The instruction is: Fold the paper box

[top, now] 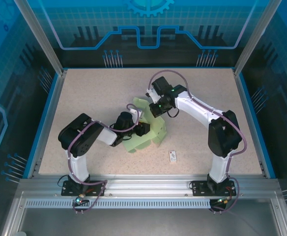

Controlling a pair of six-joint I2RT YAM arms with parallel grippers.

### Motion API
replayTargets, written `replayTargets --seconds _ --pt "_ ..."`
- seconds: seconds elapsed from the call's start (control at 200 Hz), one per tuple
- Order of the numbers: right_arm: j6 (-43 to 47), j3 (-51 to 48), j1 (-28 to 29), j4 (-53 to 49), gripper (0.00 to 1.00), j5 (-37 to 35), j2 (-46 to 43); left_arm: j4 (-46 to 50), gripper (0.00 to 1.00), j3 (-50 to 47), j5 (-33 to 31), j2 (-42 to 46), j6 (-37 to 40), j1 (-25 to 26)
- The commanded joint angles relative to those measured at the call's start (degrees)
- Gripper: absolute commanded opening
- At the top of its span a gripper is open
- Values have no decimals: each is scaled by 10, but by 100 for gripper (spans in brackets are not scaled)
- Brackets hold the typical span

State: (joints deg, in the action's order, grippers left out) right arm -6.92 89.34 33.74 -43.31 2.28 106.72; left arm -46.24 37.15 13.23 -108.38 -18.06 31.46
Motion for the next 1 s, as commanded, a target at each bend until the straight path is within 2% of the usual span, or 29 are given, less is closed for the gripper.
replayTargets --seconds 0.0,0.19,0.29,0.48,0.705,0.996 --pt "-10 9 21 9 4 30 3 33 43 -20 0 -9 -8 5" --pt "-11 7 23 10 4 21 5 29 43 -20 -1 -8 -8 5" --pt "-3 10 22 5 5 -7 7 31 43 -21 -2 -2 -9 5" --pt "41 15 23 -1 4 -115 2 36 47 -20 -14 24 -13 4" --pt "93 7 55 17 4 -278 3 39 52 -20 -23 62 -26 3" --pt "145 -44 66 107 4 -360 -9 92 54 -50 -58 164 -34 -15"
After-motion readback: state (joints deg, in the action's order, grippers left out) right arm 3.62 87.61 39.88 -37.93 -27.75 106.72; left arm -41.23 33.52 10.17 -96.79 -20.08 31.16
